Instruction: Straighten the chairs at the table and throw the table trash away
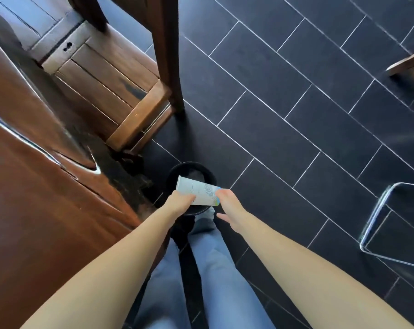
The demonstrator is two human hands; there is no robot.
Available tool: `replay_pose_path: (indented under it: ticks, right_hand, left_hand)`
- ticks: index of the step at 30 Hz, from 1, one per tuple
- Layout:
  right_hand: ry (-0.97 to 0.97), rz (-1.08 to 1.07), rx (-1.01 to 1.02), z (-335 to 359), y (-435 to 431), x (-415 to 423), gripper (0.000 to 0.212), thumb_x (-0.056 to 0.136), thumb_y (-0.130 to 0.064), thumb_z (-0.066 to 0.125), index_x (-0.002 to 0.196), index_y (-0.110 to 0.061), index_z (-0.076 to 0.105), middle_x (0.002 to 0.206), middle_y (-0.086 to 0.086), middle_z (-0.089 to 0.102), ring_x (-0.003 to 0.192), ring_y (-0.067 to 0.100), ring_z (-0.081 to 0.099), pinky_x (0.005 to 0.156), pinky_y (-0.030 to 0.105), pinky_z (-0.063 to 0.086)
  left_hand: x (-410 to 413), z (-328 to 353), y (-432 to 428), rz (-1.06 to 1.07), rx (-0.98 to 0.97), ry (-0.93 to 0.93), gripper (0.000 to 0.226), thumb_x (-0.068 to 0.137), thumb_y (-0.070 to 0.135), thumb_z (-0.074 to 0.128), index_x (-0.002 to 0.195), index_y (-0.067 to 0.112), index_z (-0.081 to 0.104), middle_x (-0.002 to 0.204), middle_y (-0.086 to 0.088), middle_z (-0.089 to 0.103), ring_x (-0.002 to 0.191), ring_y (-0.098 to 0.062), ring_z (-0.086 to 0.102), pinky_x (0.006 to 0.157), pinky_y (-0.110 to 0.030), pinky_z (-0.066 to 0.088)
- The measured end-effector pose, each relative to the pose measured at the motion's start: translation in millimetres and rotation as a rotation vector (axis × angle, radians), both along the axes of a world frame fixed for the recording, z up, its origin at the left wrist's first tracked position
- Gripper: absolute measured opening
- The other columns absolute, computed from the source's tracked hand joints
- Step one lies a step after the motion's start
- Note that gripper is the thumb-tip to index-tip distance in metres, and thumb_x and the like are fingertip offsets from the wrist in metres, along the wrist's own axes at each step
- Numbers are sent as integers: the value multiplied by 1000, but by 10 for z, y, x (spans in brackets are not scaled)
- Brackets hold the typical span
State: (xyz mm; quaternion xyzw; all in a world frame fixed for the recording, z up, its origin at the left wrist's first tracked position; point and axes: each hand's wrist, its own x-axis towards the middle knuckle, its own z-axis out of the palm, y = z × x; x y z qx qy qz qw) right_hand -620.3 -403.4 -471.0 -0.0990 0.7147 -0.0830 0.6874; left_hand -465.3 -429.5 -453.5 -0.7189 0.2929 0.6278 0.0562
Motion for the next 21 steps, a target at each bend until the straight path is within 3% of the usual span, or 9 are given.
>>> replay_pose_path:
  ticks: [3,4,5,6,8,12,16,19,21]
  right_hand:
    - [14,39,33,-348,16,19,30,84,-29,40,109,-23,55,115,7,56,128,21,41,97,39,46]
    - [21,62,47,-455,20,17,20,82,-28,40,97,-23,53,100,5,55,101,24,54,86,34,46]
    - [25,93,67,-559,23,4,9,81,-26,39,84,-24,47,86,2,50,80,15,37,73,30,42]
    - [35,143,99,-650,19,-8,5,83,-24,38,79,-24,41,80,0,45,74,18,44,65,29,36]
    - [25,213,138,-773,2,-16,10,88,-24,37,92,-21,46,86,2,49,69,15,44,61,28,33]
    - [-44,320,171,-974,-20,-68,38,97,-28,40,130,-10,43,113,6,49,97,19,45,81,30,33]
    - [23,394,79,-1012,-13,-133,42,92,-34,45,131,-20,42,127,3,39,119,23,39,104,40,35]
    - [107,494,21,-918,11,-210,58,96,-35,42,148,-17,26,157,1,18,144,27,17,115,49,22]
    - [189,606,-37,-795,18,-242,60,97,-36,40,151,-18,19,161,1,4,147,27,4,116,53,15]
  left_hand:
    - [-30,-388,-52,-109,63,-27,48,89,28,52,130,4,49,129,-12,55,116,-25,51,84,-25,36]
    - [-27,-522,-60,-132,79,-28,47,89,29,51,130,5,50,130,-11,54,116,-25,51,84,-25,35]
    - [-29,-633,-63,-152,97,-30,45,90,29,50,129,5,51,130,-11,55,116,-25,51,85,-26,34]
    - [-36,-720,-63,-174,119,-44,44,92,29,49,128,5,52,129,-10,55,115,-25,50,85,-26,34]
    - [-31,-873,-56,-195,133,-77,43,93,29,47,127,3,52,128,-12,55,115,-26,50,86,-28,33]
    - [-33,-997,-37,-194,192,-151,64,91,38,49,139,0,31,141,-14,40,128,-29,39,99,-34,31]
    - [-64,-951,-50,-136,174,-251,80,91,43,50,145,-2,10,152,-17,22,137,-33,26,107,-39,27]
    - [-54,-898,-46,-146,51,-287,80,90,42,51,144,-2,12,152,-17,20,138,-33,23,110,-41,25]
    - [-66,-814,-69,-176,-23,-322,85,88,42,54,145,-2,9,154,-18,16,139,-33,19,112,-43,23]
